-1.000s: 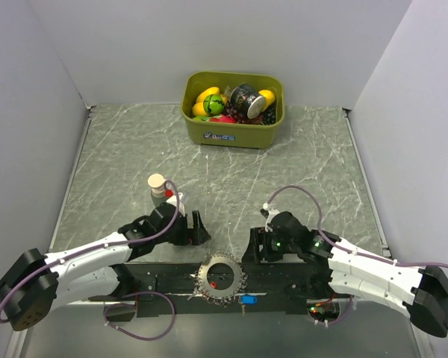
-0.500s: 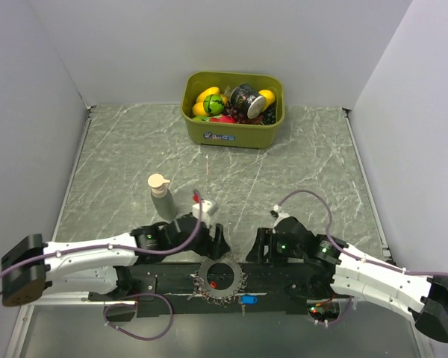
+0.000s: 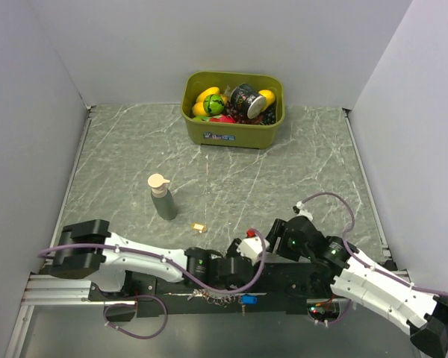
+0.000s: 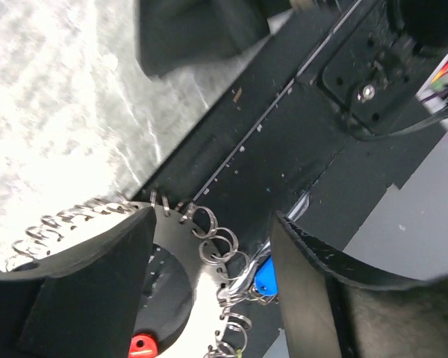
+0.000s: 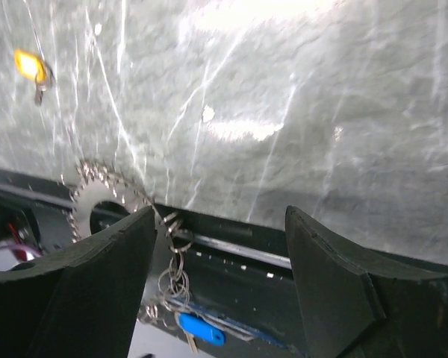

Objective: Put the keys on the keyring

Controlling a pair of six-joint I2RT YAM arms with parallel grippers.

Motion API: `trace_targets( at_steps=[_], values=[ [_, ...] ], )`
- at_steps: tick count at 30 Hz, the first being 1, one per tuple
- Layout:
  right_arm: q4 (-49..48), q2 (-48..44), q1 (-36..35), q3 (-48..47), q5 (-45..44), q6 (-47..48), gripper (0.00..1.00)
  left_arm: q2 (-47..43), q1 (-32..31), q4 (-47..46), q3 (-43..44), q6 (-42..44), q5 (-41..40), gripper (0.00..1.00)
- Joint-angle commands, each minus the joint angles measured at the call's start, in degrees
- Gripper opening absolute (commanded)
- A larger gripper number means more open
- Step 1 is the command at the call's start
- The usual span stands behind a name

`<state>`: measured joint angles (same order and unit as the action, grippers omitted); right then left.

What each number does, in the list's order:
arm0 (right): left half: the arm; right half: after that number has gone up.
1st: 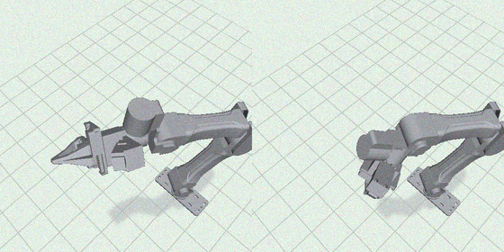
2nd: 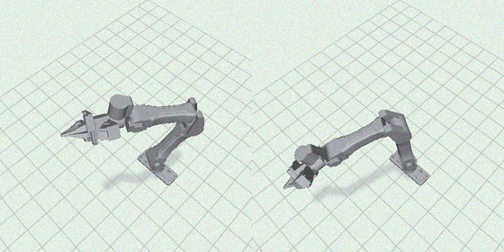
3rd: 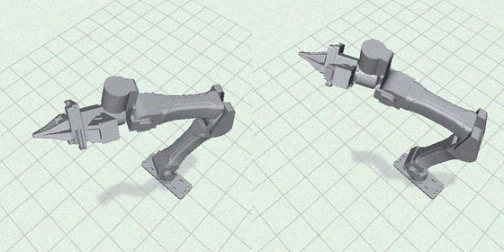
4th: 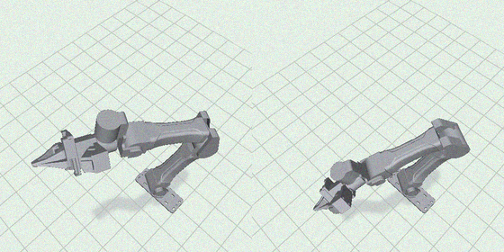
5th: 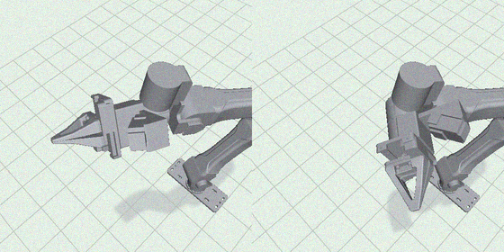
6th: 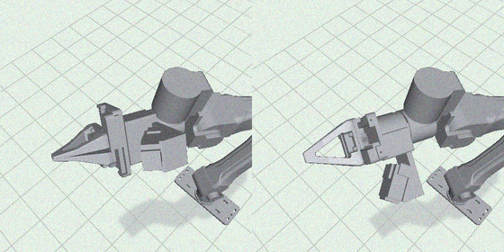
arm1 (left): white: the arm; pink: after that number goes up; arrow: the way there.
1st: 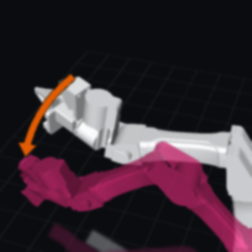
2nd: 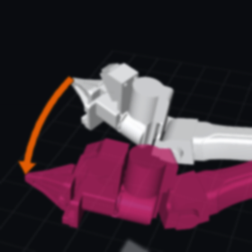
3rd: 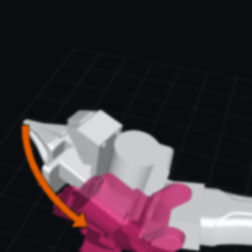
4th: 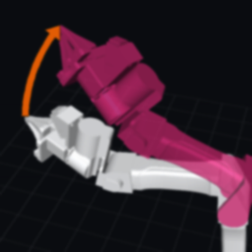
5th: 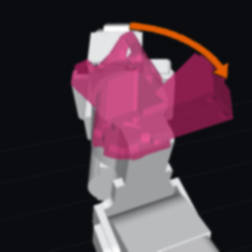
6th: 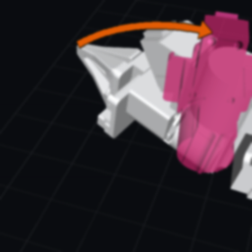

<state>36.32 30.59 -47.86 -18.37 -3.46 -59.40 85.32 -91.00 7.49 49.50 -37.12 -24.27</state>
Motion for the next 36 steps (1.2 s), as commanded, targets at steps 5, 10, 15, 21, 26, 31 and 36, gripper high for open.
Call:
trace_targets(
  at_steps=[5, 10, 15, 21, 26, 31, 36],
  values=[
    [-7.3, 1.9, 10.0, 3.6, 6.9, 4.0, 0.76, 4.9, -3.2, 2.8, 3.8, -1.5, -5.2, 0.55],
    [-10.2, 4.6, 12.3, 4.0, 10.0, 5.9, 0.76, 6.3, -3.3, 1.5, 3.3, -1.5, -3.2, 0.47],
    [-11.5, 5.4, 13.8, 4.2, 10.8, 7.0, 0.76, 7.0, -3.5, -0.7, 2.4, -0.8, -1.0, 0.45],
    [-12.2, 6.0, 15.0, 4.5, 11.6, 8.1, 0.76, 9.8, -3.7, -0.6, 3.6, -0.3, 0.9, 0.46],
    [-12.8, 5.9, 15.8, 4.8, 12.3, 8.8, 0.76, 11.1, -3.8, 1.1, 4.3, -1.5, -0.2, 0.46],
    [-13.7, 6.1, 16.2, 5.2, 13.2, 9.1, 0.76, 11.7, -3.8, 2.1, 4.2, -2.5, -1.2, 0.41],
    [-14.2, 6.3, 16.3, 5.0, 13.6, 9.6, 0.76, 10.9, -3.8, 2.6, 3.8, -3.0, -2.8, 0.10]
  ],
)
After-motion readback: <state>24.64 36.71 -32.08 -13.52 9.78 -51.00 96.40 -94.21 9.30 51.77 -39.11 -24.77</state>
